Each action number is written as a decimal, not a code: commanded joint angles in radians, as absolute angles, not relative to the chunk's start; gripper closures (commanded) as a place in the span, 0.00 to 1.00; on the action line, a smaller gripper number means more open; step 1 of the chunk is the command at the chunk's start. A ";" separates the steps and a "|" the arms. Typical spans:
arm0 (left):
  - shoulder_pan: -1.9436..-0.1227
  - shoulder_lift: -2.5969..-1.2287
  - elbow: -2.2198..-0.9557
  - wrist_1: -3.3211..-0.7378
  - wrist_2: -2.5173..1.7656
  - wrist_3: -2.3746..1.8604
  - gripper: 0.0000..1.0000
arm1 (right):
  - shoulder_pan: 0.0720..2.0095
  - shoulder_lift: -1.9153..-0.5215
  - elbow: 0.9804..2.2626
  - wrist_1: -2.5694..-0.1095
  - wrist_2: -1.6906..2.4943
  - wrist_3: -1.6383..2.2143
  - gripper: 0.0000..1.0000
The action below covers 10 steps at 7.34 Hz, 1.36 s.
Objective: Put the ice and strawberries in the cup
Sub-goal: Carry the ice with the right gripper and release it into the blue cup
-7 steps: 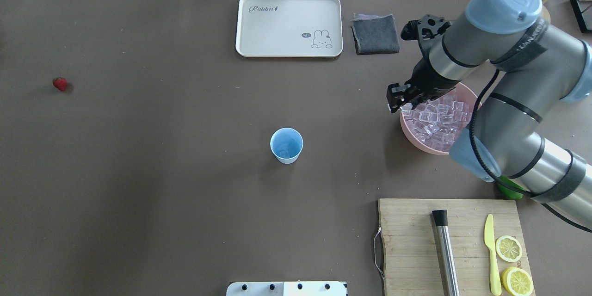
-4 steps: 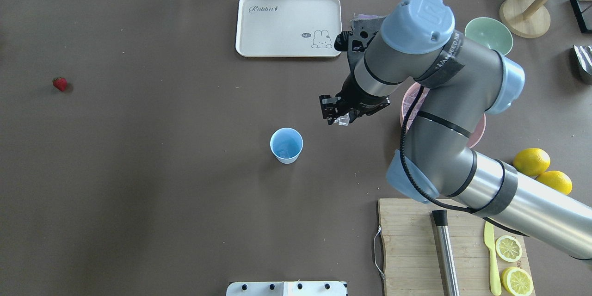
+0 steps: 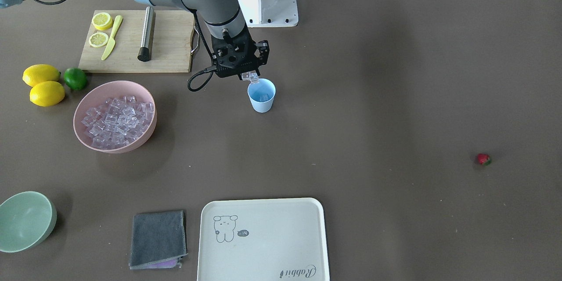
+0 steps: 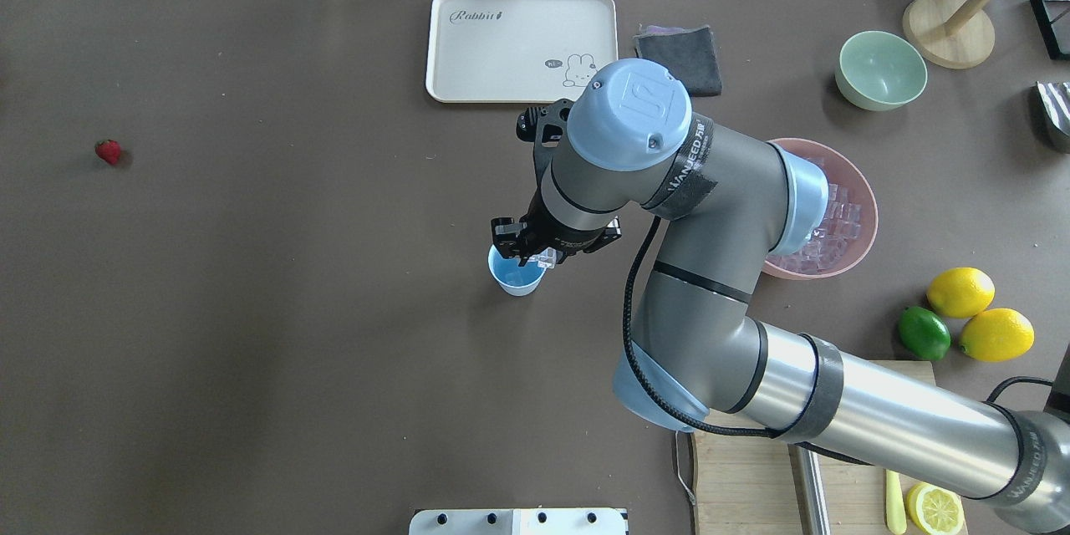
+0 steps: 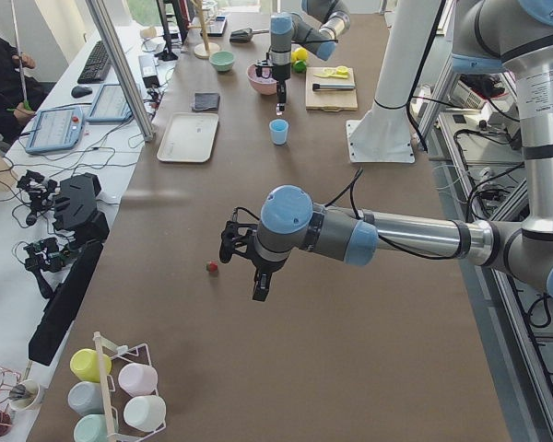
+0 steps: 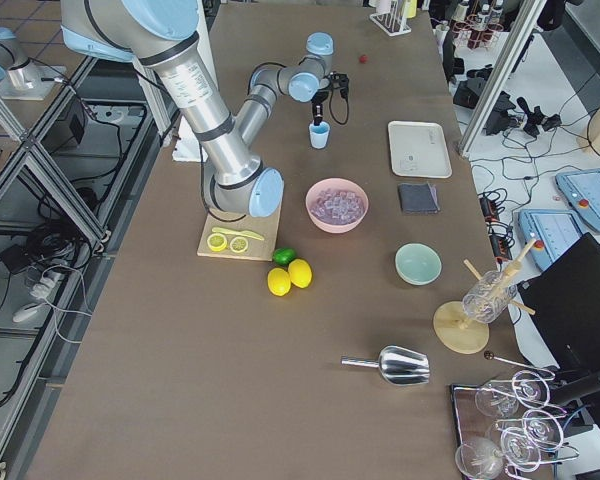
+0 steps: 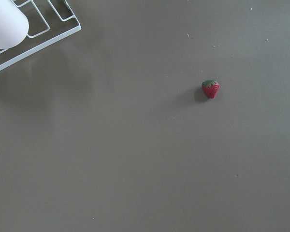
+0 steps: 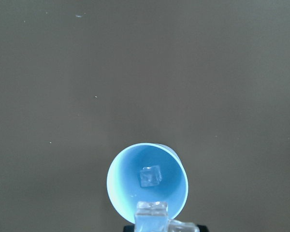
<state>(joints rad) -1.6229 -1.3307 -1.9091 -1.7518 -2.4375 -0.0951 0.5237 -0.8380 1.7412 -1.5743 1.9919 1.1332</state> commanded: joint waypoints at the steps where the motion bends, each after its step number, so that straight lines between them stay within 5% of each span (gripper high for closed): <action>1: -1.634 -1.328 -1.908 -1.752 -2.437 -0.095 0.03 | 0.511 -0.784 1.682 -1.572 1.982 1.152 1.00; 3: -1.634 -1.328 -1.907 -1.752 -2.437 -0.095 0.03 | 0.511 -0.779 1.654 -1.572 1.967 1.150 1.00; 5: -1.635 -1.328 -1.899 -1.752 -2.437 -0.094 0.03 | 0.509 -0.770 1.638 -1.572 1.959 1.150 0.28; 6: -1.635 -1.328 -1.901 -1.752 -2.437 -0.095 0.03 | 0.502 -0.769 1.637 -1.572 1.950 1.154 0.00; 10: -1.634 -1.382 -1.869 -1.743 -2.433 -0.101 0.03 | 0.587 -0.837 1.748 -1.592 1.988 1.131 0.00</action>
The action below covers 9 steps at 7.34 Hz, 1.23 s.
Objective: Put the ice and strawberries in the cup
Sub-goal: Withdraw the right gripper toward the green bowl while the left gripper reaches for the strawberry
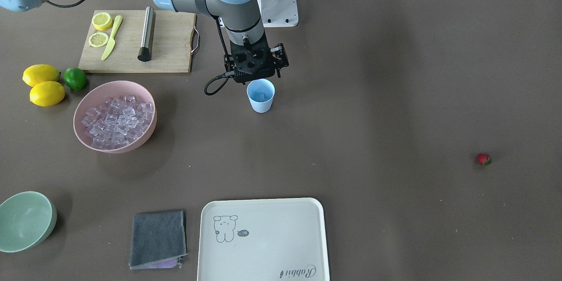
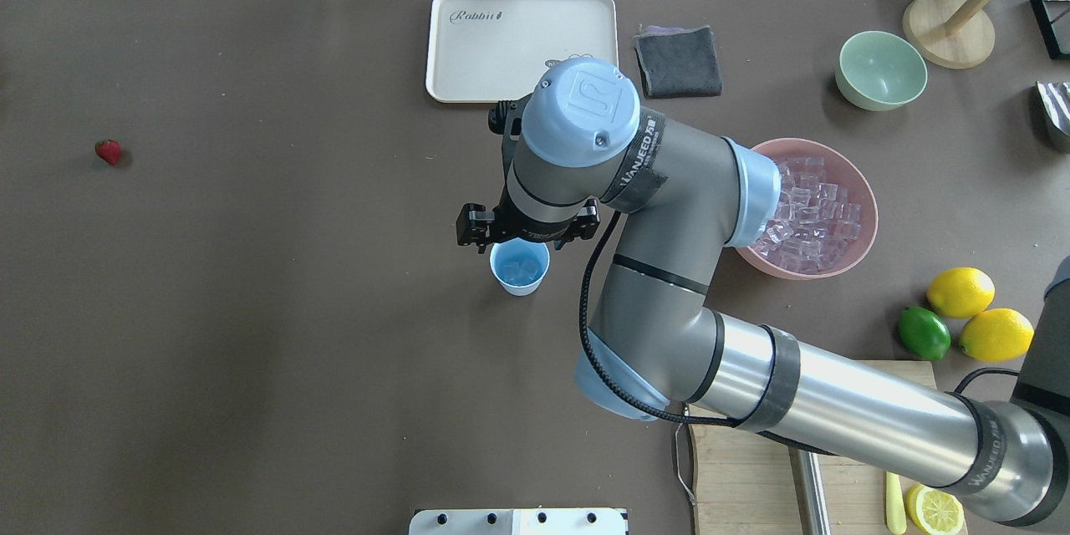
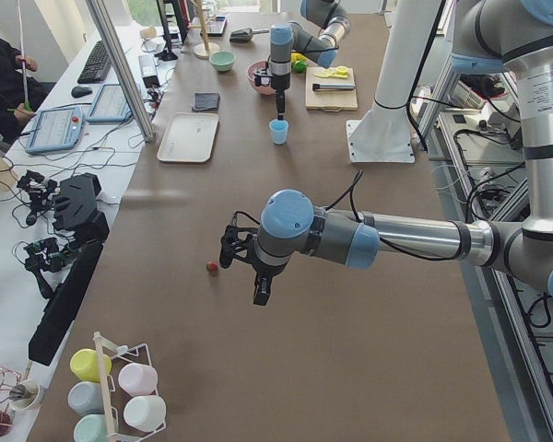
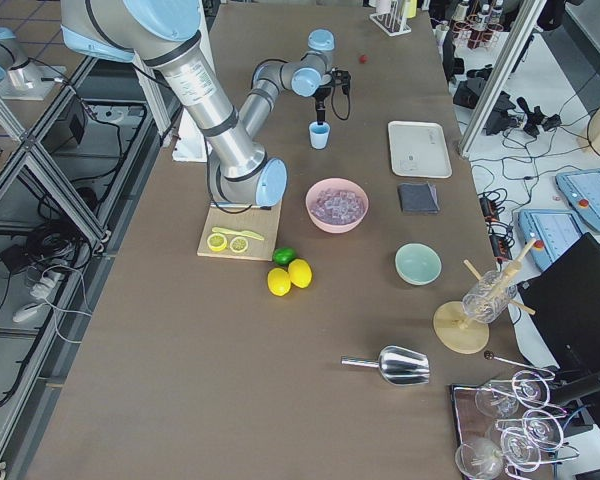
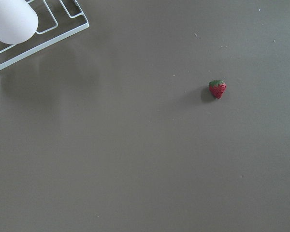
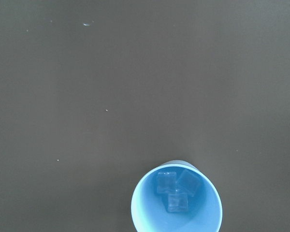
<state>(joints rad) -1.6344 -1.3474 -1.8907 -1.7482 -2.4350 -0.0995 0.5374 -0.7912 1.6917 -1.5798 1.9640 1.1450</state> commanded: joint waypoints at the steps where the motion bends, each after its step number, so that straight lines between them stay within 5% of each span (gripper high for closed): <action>1: -1.626 -1.450 -1.799 -1.743 -2.431 -0.101 0.02 | 0.659 -0.898 1.784 -1.594 2.028 1.055 0.00; 4: -1.432 -1.596 -1.712 -1.820 -2.413 -0.382 0.03 | 0.866 -1.039 1.903 -1.699 2.138 0.867 0.00; 7: -1.159 -1.757 -1.406 -2.192 -2.230 -0.677 0.03 | 0.960 -1.182 1.945 -1.707 2.140 0.706 0.00; 9: -1.135 -1.808 -1.287 -2.256 -2.211 -0.673 0.05 | 0.976 -1.213 1.947 -1.706 2.138 0.700 0.00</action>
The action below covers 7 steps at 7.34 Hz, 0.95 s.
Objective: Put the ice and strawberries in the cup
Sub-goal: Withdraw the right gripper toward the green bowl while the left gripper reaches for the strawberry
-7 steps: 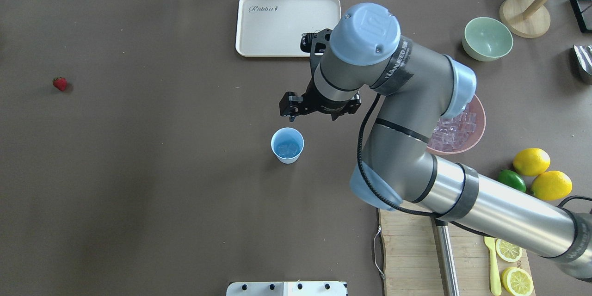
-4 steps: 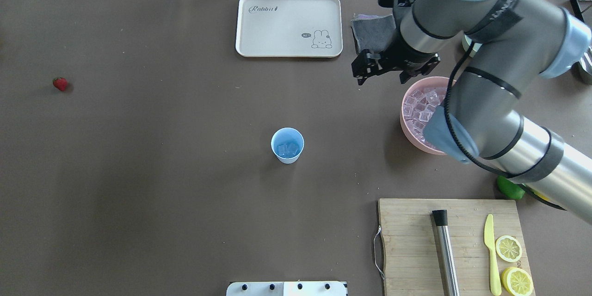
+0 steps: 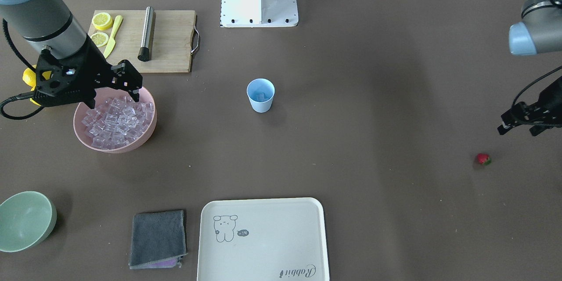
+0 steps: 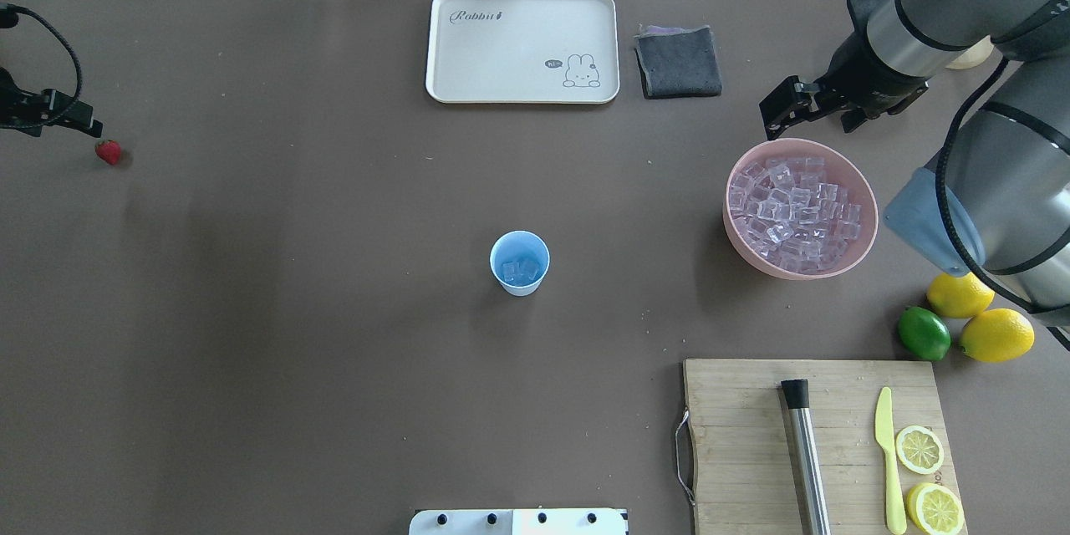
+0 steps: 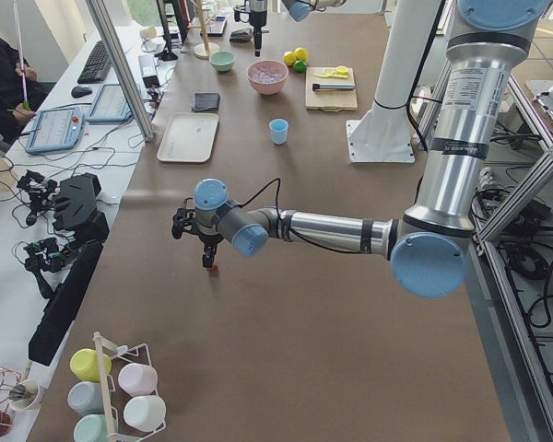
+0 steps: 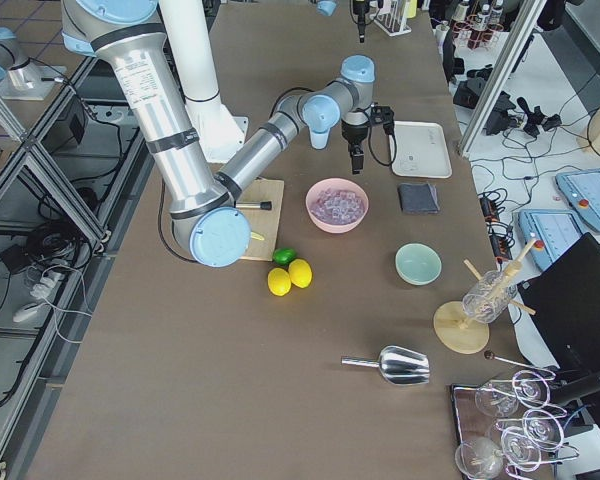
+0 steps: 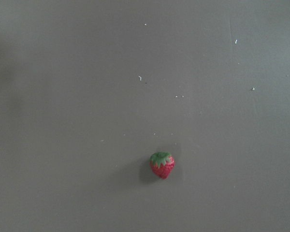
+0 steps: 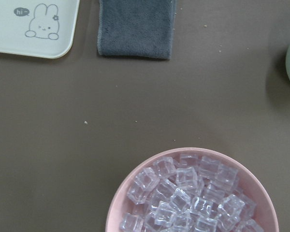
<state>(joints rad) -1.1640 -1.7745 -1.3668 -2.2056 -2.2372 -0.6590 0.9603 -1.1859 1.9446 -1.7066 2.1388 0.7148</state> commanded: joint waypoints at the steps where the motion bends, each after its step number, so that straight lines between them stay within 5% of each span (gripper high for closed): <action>1: -1.135 -1.810 -1.270 -2.255 -2.151 -0.670 0.08 | 0.976 -1.221 1.947 -1.706 2.138 0.698 0.00; 7: -1.094 -1.835 -1.213 -2.255 -2.135 -0.673 0.22 | 0.976 -1.226 1.945 -1.701 2.137 0.698 0.00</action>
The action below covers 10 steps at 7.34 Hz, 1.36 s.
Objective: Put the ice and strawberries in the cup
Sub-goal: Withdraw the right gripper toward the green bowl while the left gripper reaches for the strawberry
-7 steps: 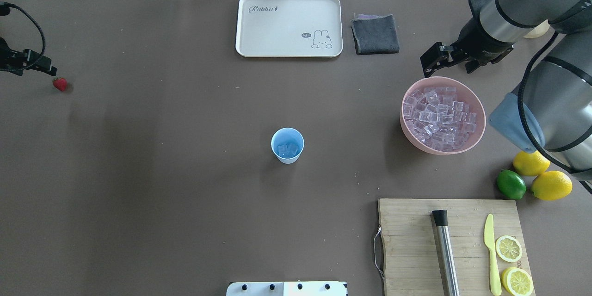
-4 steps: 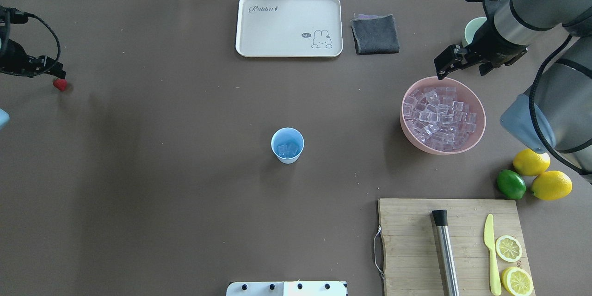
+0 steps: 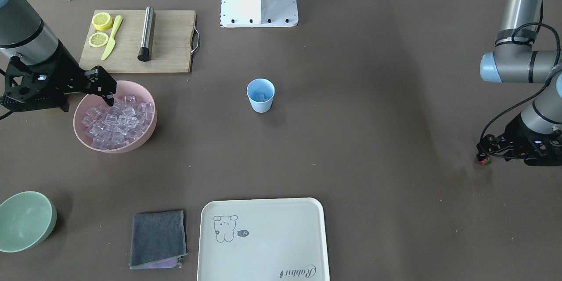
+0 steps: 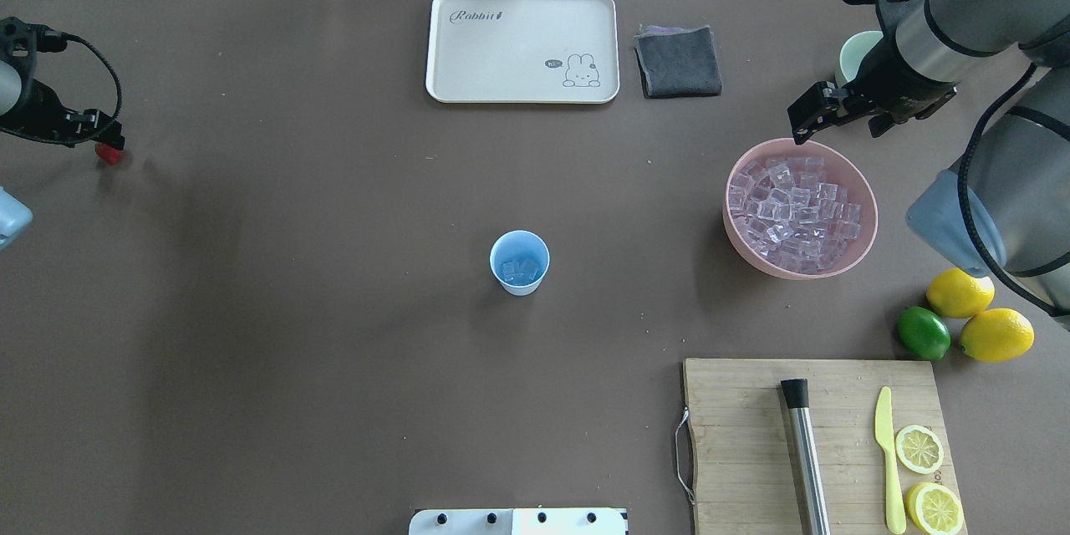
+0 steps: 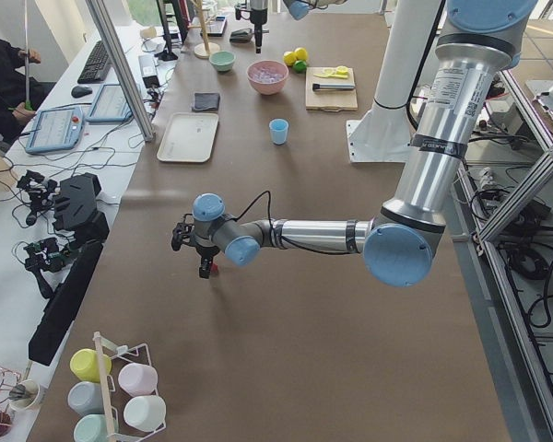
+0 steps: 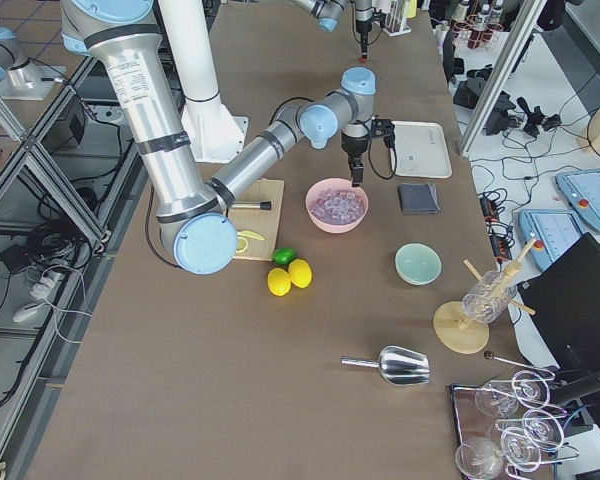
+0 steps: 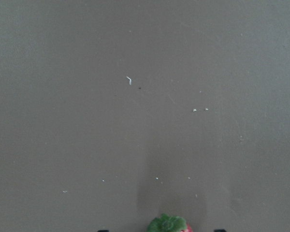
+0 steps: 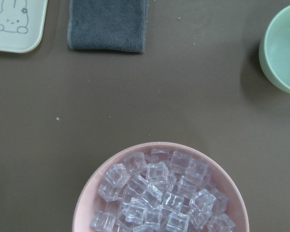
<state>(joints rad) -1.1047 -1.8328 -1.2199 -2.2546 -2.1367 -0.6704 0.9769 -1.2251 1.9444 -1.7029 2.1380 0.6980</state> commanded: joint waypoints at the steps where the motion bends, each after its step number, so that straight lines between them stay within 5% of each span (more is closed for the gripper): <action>1: -1.094 -1.838 -1.212 -2.255 -2.135 -0.675 0.27 | 0.976 -1.224 1.945 -1.701 2.137 0.698 0.00; 5: -1.091 -1.841 -1.201 -2.255 -2.137 -0.678 0.52 | 0.976 -1.221 1.942 -1.701 2.137 0.698 0.00; 6: -1.091 -1.841 -1.204 -2.255 -2.137 -0.684 0.92 | 0.976 -1.220 1.944 -1.703 2.138 0.698 0.00; 7: -1.091 -1.845 -1.210 -2.253 -2.138 -0.687 1.00 | 0.979 -1.221 1.944 -1.704 2.138 0.696 0.00; 10: -1.092 -1.871 -1.375 -2.188 -2.208 -0.881 1.00 | 1.012 -1.238 1.944 -1.706 2.138 0.648 0.00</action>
<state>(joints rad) -1.0915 -1.8665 -1.2852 -2.2233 -2.1616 -0.7823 0.9974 -1.2272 1.9442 -1.7051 2.1390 0.6808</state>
